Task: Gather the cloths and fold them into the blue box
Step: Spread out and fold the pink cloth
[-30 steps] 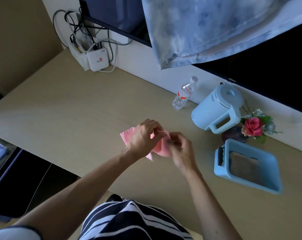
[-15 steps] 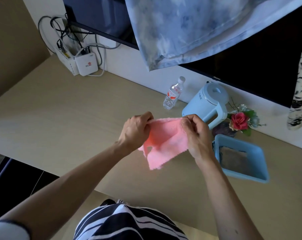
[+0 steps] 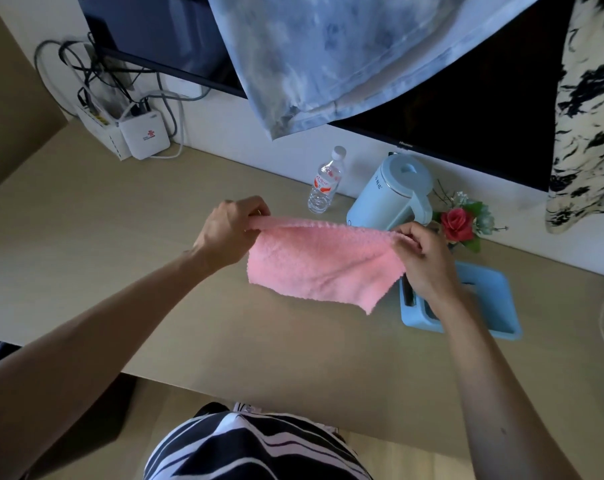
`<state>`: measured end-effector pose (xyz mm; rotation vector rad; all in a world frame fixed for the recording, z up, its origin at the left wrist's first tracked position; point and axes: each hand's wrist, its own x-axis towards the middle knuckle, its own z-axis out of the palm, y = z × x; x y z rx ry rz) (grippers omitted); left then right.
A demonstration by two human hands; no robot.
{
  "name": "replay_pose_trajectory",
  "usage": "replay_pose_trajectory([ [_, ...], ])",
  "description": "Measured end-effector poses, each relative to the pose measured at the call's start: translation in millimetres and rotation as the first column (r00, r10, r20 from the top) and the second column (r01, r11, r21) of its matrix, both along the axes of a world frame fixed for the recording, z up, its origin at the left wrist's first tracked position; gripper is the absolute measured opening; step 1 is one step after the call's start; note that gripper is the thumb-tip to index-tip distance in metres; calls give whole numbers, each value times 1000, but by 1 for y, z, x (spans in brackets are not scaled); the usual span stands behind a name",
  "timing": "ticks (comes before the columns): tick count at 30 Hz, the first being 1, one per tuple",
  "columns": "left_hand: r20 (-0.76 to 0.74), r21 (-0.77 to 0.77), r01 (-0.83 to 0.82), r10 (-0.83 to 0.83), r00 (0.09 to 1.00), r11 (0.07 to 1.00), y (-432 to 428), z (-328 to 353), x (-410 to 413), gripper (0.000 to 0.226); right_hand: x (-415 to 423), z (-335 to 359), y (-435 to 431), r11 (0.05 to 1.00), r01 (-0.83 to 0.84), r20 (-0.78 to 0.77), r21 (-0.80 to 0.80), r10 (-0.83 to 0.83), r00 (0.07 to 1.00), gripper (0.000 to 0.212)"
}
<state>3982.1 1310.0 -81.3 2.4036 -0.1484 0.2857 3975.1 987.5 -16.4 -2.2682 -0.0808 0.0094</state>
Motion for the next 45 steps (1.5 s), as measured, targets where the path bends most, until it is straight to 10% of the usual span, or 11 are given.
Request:
replay_pose_trajectory([
  [6, 1, 25, 5, -5, 1000, 1000, 12, 9, 28, 19, 20, -16, -7, 986, 132, 31, -98, -130, 991, 10],
  [15, 178, -1, 158, -155, 972, 987, 32, 46, 0, 14, -4, 2, -23, 974, 27, 33, 226, -35, 999, 22],
  [29, -486, 129, 391, -286, 826, 911, 39, -115, -112, 13, -116, -181, -31, 969, -236, -544, -75, 159, 824, 20],
  [45, -518, -39, -12, -10, 855, 999, 18, -146, -49, 23, -34, -220, -23, 999, 23, -478, -43, -41, 877, 20],
])
